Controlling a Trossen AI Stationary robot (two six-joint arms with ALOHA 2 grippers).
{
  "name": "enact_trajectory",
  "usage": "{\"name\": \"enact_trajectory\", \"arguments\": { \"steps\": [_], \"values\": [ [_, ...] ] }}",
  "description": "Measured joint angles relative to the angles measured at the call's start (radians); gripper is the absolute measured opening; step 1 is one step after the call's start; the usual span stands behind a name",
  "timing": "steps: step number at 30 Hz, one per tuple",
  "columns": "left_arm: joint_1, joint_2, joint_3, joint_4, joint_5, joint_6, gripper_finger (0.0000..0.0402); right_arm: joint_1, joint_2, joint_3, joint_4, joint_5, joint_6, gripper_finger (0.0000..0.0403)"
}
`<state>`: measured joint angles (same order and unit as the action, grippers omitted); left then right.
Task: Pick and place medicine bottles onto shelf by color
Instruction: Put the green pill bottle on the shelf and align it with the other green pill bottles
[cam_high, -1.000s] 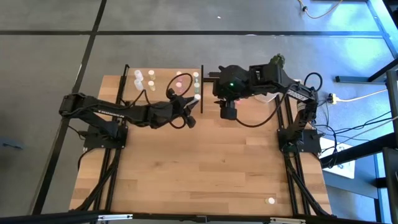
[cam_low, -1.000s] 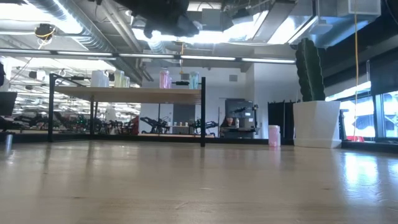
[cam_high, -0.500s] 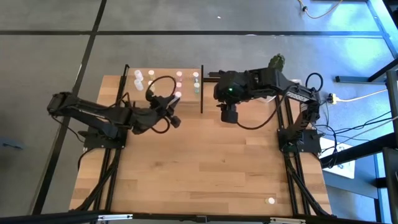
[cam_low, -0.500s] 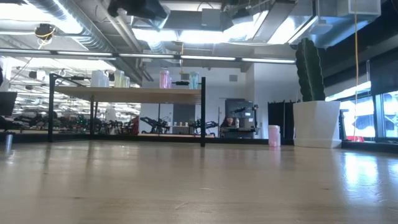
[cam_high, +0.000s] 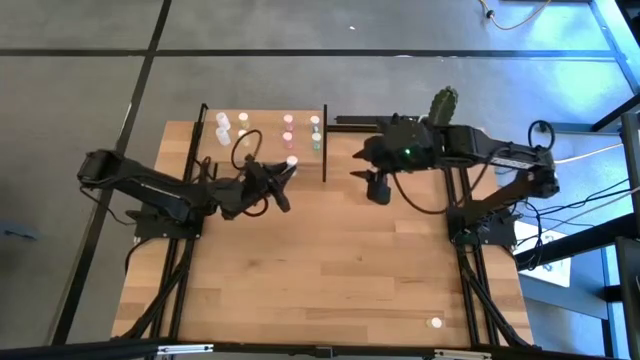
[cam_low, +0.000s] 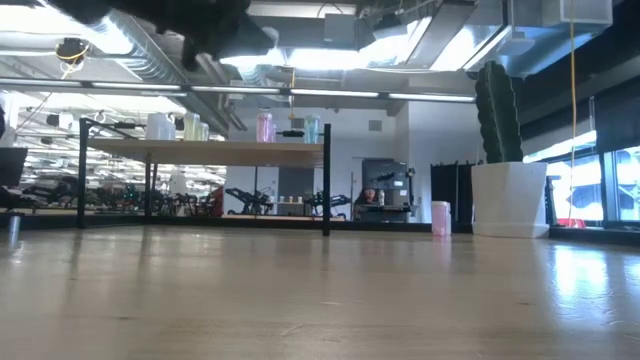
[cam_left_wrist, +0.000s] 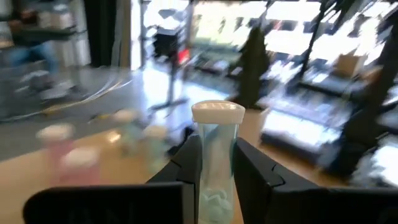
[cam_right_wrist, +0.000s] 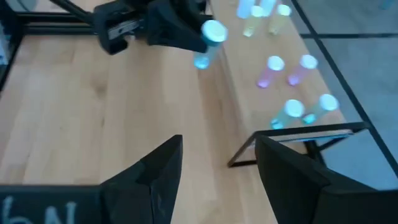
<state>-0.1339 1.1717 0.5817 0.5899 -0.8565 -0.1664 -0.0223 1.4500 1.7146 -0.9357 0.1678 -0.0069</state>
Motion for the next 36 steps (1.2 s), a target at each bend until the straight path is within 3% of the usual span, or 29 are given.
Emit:
{"name": "enact_trajectory", "arguments": {
  "steps": [9,16,23,33,36],
  "values": [
    [0.120,0.123,-0.043,0.265,0.273,0.069,0.0055,0.000,-0.028,-0.103,0.060,-0.003,-0.024,0.0204],
    [0.182,0.193,-0.042,0.339,0.273,0.180,0.0055,0.001,-0.027,-0.113,0.054,-0.004,-0.046,0.0204],
    [0.215,0.246,-0.042,0.339,0.358,0.177,0.0055,0.001,-0.027,-0.113,0.052,-0.004,-0.052,0.0204],
    [0.269,0.299,-0.042,0.355,0.344,0.177,0.0055,0.000,-0.027,-0.113,0.056,-0.003,-0.035,0.0204],
    [0.286,0.315,-0.042,0.371,0.345,0.177,0.0055,0.000,-0.027,-0.113,0.057,0.047,-0.010,0.0204]
  ]
}}
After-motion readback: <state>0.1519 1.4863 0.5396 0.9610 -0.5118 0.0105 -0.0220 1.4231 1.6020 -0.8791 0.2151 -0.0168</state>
